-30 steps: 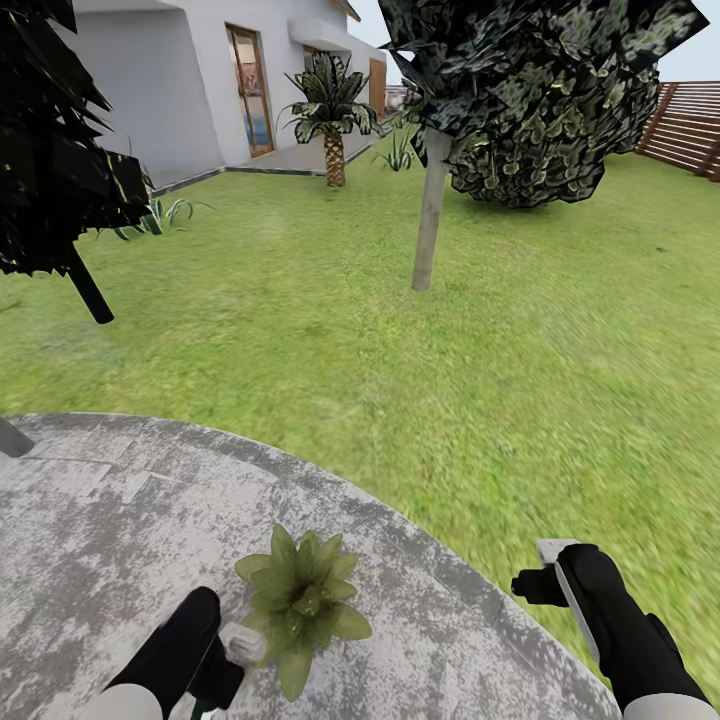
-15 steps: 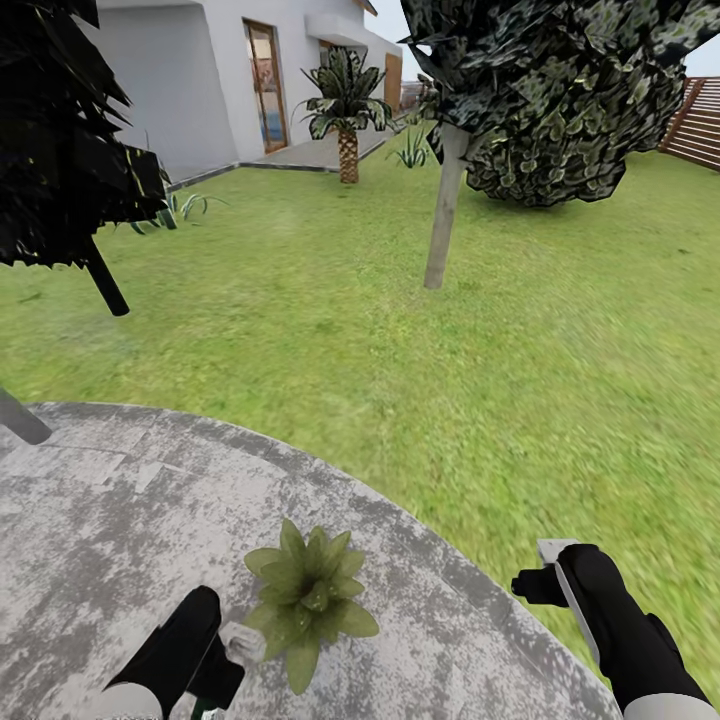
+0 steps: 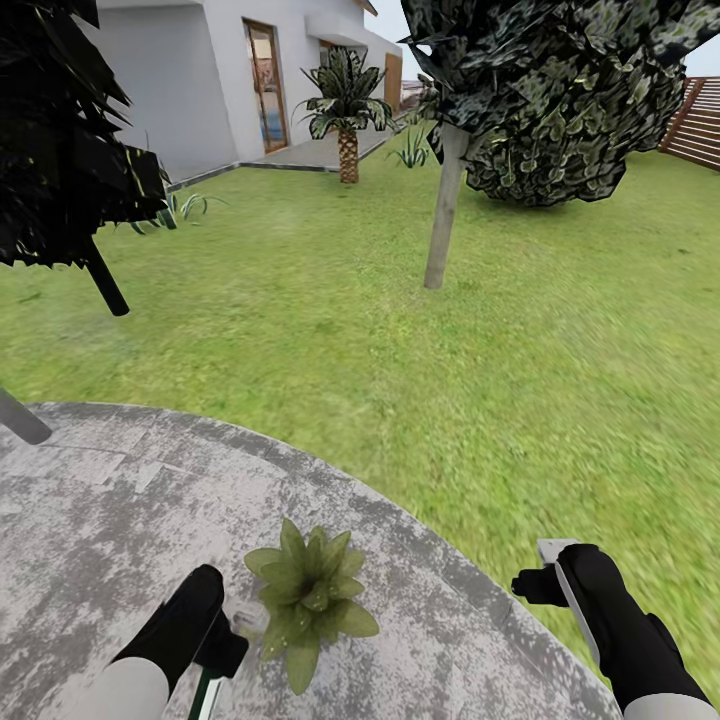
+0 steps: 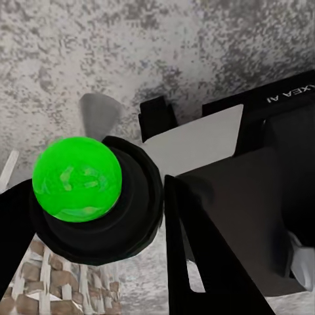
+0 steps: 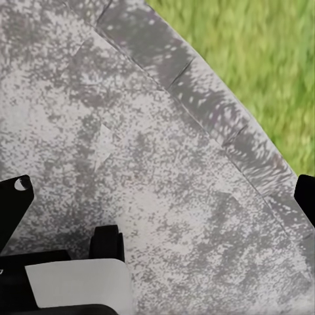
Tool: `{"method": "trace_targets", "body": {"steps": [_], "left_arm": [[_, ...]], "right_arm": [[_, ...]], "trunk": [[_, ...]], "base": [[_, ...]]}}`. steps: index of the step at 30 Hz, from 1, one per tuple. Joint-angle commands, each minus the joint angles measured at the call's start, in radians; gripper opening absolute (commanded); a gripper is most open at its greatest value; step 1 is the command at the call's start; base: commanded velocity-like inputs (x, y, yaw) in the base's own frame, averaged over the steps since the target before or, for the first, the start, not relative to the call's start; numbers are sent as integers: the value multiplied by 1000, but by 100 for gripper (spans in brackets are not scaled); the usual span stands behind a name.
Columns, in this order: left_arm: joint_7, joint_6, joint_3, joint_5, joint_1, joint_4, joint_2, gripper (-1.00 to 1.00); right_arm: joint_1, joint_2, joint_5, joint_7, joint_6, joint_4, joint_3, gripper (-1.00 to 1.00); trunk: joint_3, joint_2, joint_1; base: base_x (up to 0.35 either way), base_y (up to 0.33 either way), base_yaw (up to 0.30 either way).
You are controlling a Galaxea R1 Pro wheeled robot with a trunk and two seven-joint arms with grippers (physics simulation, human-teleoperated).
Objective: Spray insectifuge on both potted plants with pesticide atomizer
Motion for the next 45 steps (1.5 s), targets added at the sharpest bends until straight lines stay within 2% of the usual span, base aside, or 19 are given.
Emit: {"method": "trace_targets", "body": {"steps": [1, 8, 20, 34, 38, 43, 45], "left_arm": [[-11, 2, 4, -10, 2, -1, 0, -100], [-11, 2, 4, -10, 52, 0, 1, -100], [-13, 2, 5, -10, 82, 1, 1, -100], [-14, 2, 5, -10, 72, -4, 0, -100], [-14, 2, 5, -9, 53, -7, -2, -100], [-14, 2, 5, -10, 16, -9, -3, -100], [-14, 2, 5, -10, 9, -8, -3, -100]], "right_arm": [[0, 0, 11, 10, 4, -1, -1, 100], [0, 1, 11, 10, 4, -1, -1, 100], [0, 1, 11, 10, 4, -1, -1, 100], [0, 1, 11, 10, 4, -1, -1, 100], [0, 1, 11, 10, 4, -1, -1, 100], [0, 0, 11, 10, 4, -1, -1, 100], [0, 0, 11, 10, 4, -1, -1, 100]], "trunk": [[-1, 0, 0], [-1, 0, 0], [-1, 0, 0], [-1, 0, 0], [-1, 0, 0], [-16, -35, 19], [-16, -35, 19]], "base": [[0, 0, 0], [0, 0, 0], [0, 0, 0], [0, 0, 0], [0, 0, 0], [0, 0, 0], [0, 0, 0]]}}
